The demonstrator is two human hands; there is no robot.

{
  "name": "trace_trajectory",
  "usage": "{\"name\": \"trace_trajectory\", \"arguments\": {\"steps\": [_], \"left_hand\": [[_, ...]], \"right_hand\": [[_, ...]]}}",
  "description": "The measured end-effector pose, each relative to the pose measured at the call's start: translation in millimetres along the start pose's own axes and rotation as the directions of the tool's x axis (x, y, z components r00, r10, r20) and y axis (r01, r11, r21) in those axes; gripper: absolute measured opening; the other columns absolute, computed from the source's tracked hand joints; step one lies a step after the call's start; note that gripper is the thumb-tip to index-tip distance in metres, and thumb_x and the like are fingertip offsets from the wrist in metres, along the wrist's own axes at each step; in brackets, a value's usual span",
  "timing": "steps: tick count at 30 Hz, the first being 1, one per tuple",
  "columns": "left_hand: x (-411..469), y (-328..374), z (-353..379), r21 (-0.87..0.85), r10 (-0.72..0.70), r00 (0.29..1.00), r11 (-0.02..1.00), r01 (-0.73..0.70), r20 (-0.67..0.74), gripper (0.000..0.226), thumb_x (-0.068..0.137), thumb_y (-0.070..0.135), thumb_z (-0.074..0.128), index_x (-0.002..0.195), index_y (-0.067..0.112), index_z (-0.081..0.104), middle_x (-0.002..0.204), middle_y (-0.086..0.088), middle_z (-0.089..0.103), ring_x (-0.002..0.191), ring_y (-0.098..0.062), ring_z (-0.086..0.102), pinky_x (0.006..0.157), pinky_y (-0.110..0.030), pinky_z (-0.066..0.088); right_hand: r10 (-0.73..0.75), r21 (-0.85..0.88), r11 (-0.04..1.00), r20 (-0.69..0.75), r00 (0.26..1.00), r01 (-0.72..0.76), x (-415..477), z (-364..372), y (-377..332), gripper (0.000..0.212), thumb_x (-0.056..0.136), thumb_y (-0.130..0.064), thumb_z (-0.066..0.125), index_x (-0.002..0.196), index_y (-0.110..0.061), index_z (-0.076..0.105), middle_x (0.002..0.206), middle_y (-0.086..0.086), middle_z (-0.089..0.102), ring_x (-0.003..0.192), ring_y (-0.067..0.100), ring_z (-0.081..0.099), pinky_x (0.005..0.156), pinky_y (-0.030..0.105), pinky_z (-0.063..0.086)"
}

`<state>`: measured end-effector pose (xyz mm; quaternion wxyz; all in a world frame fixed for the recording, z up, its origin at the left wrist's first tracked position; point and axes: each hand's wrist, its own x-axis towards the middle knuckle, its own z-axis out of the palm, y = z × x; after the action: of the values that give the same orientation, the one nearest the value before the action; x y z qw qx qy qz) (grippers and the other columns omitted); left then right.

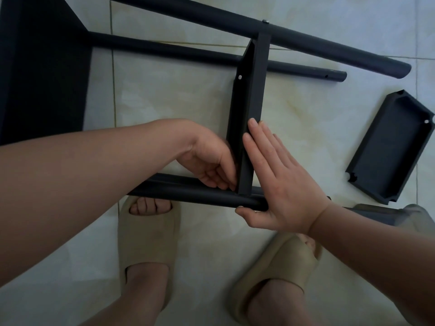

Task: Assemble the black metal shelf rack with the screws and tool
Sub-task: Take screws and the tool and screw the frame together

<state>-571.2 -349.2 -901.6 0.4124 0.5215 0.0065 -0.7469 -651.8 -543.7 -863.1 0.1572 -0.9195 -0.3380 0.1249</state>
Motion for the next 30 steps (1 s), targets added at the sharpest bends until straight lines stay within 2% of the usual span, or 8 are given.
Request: {"name": "trace_trajectory", "arguments": {"steps": [6, 10, 14, 19, 25, 27, 30], "left_hand": [[-1.7, 1.3, -1.7, 0.101, -0.002, 0.999, 0.995, 0.005, -0.033, 0.01, 0.093, 0.02, 0.064, 0.09, 0.022, 0.073, 0.086, 0.005, 0.074, 0.077, -0.01, 0.064, 0.078, -0.027, 0.048], [0.2, 3.2, -1.3, 0.105, -0.007, 0.999, 0.994, 0.011, -0.032, 0.01, 0.094, 0.012, 0.064, 0.089, 0.018, 0.071, 0.078, 0.005, 0.072, 0.073, -0.009, 0.061, 0.073, -0.023, 0.047], [-1.0, 4.4, -1.9, 0.095, 0.003, 1.0, 0.995, -0.001, -0.011, 0.014, 0.092, 0.005, 0.063, 0.091, 0.016, 0.071, 0.081, 0.004, 0.073, 0.075, -0.008, 0.062, 0.071, -0.02, 0.048], [-1.8, 4.8, -3.6, 0.122, 0.002, 1.0, 0.992, 0.0, -0.013, 0.01, 0.092, 0.015, 0.065, 0.093, 0.02, 0.073, 0.091, 0.004, 0.074, 0.081, -0.011, 0.063, 0.08, -0.027, 0.046], [1.9, 7.5, -3.0, 0.161, 0.003, 0.999, 0.987, 0.003, -0.039, 0.011, 0.09, 0.008, 0.067, 0.087, 0.017, 0.073, 0.082, 0.003, 0.074, 0.076, -0.011, 0.062, 0.074, -0.024, 0.046], [0.6, 8.5, -4.1, 0.16, -0.003, 0.999, 0.987, 0.009, -0.036, 0.013, 0.089, 0.007, 0.067, 0.088, 0.017, 0.074, 0.086, 0.002, 0.075, 0.08, -0.012, 0.065, 0.078, -0.026, 0.047], [-0.8, 8.4, -3.6, 0.179, -0.024, 0.999, 0.984, 0.028, -0.022, 0.011, 0.091, 0.016, 0.066, 0.093, 0.022, 0.075, 0.094, 0.004, 0.077, 0.094, -0.014, 0.068, 0.095, -0.034, 0.048]], "right_hand": [[0.0, -0.003, 1.0, -0.004, 1.0, 0.0, 0.3, -0.2, 0.2, 0.107, 0.084, -0.061, 0.059, 0.157, 0.007, 0.019, 0.167, 0.025, 0.01, 0.156, 0.039, 0.007, 0.122, 0.058, 0.025], [0.0, -0.033, 0.999, -0.005, 1.0, 0.0, -0.1, -0.1, 0.2, 0.108, 0.084, -0.063, 0.058, 0.157, 0.007, 0.02, 0.167, 0.025, 0.01, 0.156, 0.038, 0.007, 0.123, 0.058, 0.021], [-0.006, -0.051, 0.999, -0.013, 1.0, 0.006, -0.3, 0.2, 0.1, 0.107, 0.085, -0.064, 0.057, 0.157, 0.007, 0.02, 0.166, 0.025, 0.011, 0.156, 0.038, 0.008, 0.124, 0.058, 0.019], [-0.011, -0.063, 0.998, -0.016, 1.0, 0.01, -0.4, 0.1, 0.2, 0.107, 0.085, -0.064, 0.056, 0.156, 0.008, 0.02, 0.166, 0.026, 0.011, 0.156, 0.039, 0.008, 0.124, 0.058, 0.019], [-0.012, -0.064, 0.998, -0.018, 1.0, 0.011, -0.3, 0.9, 0.2, 0.108, 0.085, -0.064, 0.057, 0.156, 0.008, 0.02, 0.166, 0.027, 0.012, 0.156, 0.039, 0.008, 0.125, 0.056, 0.019], [-0.012, -0.063, 0.998, -0.017, 1.0, 0.011, -0.1, 1.0, 0.4, 0.108, 0.085, -0.064, 0.057, 0.156, 0.008, 0.02, 0.166, 0.027, 0.011, 0.156, 0.039, 0.008, 0.124, 0.057, 0.019], [-0.013, -0.064, 0.998, -0.015, 1.0, 0.012, -0.1, 0.7, 0.7, 0.108, 0.085, -0.064, 0.057, 0.156, 0.008, 0.019, 0.166, 0.027, 0.011, 0.156, 0.039, 0.008, 0.124, 0.058, 0.019]]}}
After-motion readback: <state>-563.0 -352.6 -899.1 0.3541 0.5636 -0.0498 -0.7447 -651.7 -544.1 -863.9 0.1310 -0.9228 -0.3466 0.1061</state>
